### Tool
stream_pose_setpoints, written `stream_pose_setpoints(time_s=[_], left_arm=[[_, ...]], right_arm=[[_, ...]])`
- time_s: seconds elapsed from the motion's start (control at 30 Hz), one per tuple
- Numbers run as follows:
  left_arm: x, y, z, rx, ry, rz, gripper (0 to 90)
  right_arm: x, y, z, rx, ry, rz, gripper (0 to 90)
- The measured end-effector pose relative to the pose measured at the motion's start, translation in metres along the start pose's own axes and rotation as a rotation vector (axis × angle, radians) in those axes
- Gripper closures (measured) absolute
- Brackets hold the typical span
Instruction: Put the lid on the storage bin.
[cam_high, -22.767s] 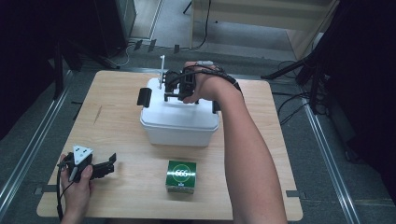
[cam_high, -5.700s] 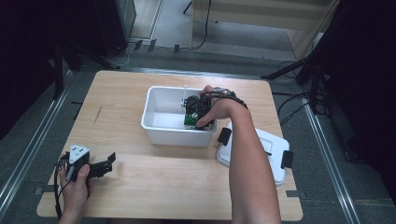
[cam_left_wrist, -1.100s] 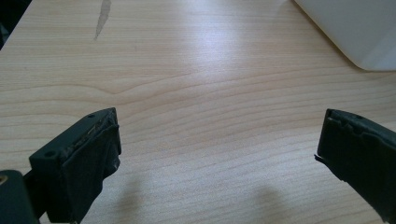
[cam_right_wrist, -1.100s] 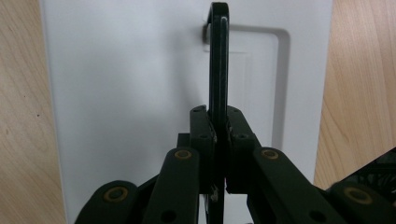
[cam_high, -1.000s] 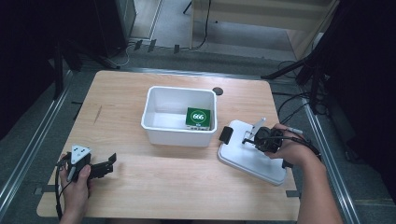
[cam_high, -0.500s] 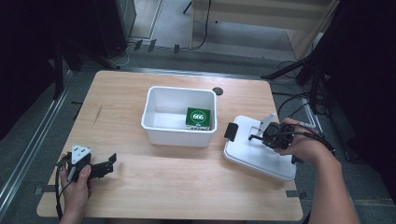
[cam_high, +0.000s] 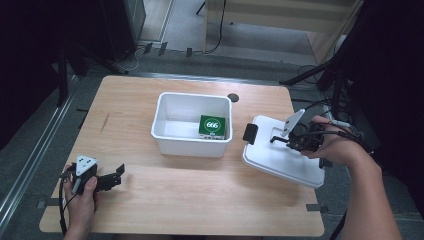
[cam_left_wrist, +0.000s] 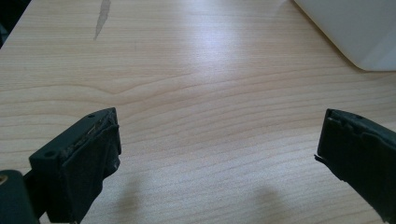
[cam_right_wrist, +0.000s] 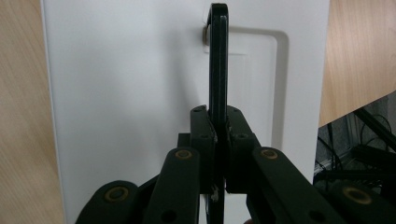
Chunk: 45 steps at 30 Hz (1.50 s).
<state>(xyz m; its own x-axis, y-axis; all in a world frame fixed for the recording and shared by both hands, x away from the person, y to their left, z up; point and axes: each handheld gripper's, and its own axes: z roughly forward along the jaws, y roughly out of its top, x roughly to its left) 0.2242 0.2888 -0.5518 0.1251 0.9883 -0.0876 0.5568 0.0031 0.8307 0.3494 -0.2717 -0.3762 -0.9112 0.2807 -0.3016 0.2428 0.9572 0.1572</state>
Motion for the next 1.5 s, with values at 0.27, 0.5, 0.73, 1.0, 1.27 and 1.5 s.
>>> stream_pose_setpoints(time_s=[0.27, 0.5, 0.73, 1.0, 1.27, 1.5], left_arm=[[0.0, 0.0, 0.0, -0.002, 0.0, 0.001, 0.2], [0.0, 0.0, 0.0, -0.002, -0.001, 0.003, 0.2], [0.0, 0.0, 0.0, -0.002, -0.003, 0.003, 0.2], [0.0, 0.0, 0.0, 0.0, -0.007, 0.001, 0.2], [0.0, 0.0, 0.0, -0.001, -0.004, 0.008, 0.2], [0.0, 0.0, 0.0, -0.001, -0.008, 0.001, 0.2]], right_arm=[[-0.007, 0.008, -0.021, -0.038, -0.005, 0.003, 85.4], [-0.012, 0.021, -0.031, -0.05, -0.017, -0.017, 85.4], [-0.016, 0.038, -0.036, -0.068, -0.014, -0.031, 85.5], [-0.018, 0.061, -0.039, -0.081, -0.01, -0.054, 85.5], [-0.019, 0.082, -0.04, -0.086, -0.015, -0.085, 85.5], [-0.019, 0.103, -0.039, -0.091, -0.017, -0.108, 85.5]])
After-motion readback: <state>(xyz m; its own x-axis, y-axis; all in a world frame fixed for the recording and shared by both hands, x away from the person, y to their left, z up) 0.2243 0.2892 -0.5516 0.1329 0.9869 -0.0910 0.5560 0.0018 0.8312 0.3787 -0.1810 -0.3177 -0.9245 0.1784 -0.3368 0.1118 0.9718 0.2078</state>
